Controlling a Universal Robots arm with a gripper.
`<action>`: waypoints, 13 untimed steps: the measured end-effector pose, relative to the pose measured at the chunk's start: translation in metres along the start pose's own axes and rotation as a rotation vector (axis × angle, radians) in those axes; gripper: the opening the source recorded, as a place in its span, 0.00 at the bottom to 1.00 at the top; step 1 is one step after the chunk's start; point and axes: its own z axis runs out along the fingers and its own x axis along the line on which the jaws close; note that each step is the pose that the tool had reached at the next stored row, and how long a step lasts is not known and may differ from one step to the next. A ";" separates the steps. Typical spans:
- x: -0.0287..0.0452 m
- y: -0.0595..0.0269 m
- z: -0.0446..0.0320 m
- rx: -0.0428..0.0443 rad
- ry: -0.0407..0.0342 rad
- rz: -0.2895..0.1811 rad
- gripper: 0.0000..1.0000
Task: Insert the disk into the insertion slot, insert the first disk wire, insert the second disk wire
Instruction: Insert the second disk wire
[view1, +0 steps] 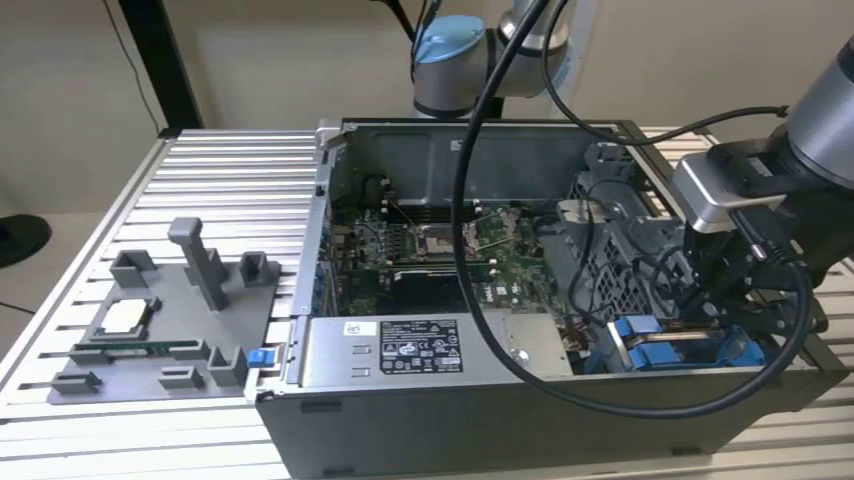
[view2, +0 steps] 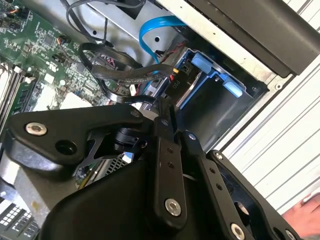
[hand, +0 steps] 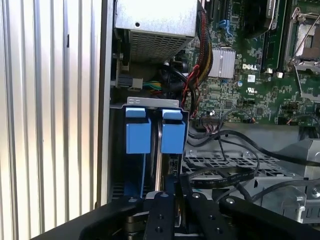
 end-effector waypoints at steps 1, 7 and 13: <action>-0.0001 0.0000 0.0004 0.0009 -0.0002 0.000 0.00; -0.0008 0.0000 0.0023 0.0066 0.0003 0.000 0.00; -0.0024 0.0001 0.0042 0.0080 0.0007 0.009 0.00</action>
